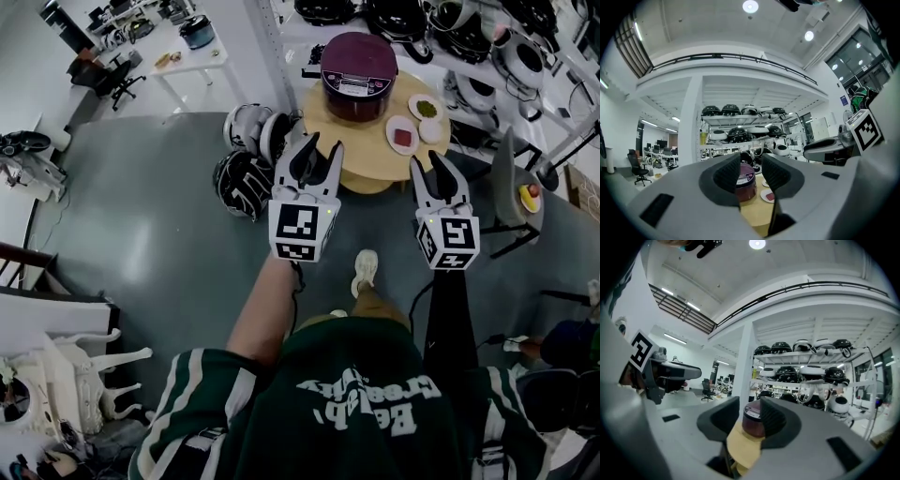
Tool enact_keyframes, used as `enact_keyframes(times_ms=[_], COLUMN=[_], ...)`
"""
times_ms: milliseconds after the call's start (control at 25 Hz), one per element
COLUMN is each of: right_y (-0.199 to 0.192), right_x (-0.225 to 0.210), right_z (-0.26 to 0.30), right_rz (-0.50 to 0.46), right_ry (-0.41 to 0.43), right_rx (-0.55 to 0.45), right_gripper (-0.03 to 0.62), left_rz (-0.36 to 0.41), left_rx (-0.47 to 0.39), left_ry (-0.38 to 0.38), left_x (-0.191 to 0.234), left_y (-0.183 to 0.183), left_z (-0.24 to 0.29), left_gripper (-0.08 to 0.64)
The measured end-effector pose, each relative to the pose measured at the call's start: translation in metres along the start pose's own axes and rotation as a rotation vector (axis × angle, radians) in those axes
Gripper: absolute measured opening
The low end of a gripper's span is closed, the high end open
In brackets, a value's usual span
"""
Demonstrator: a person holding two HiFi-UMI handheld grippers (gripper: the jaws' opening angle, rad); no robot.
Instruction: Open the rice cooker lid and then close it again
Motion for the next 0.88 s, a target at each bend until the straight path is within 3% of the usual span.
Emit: enact_keyframes(times_ms=[400,880], right_y=[-0.03,-0.058], right_x=[-0.052,-0.112], right_z=[0.105,0.239], right_rz=[0.017,0.038], right_ry=[0.048,0.184], right_rx=[-0.024,-0.013], right_gripper=[0.149,0.161], left_rz=[0.011,0.026], left_rx=[0.005,0.016], left_ry=[0.031,0.059], left_x=[0.03,0.059], left_y=[-0.036,-0.067], left_z=[0.095,0.215], left_gripper=[0.129,0.129])
Point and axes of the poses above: the fingertips, and each gripper's own axes: z forward along the fingers, x to its left, y out of its top, the point moved 8 cm from there along -z, backward along the fingers, and after that the axes turned 9 degrees about -x, right-handed, at the moved point
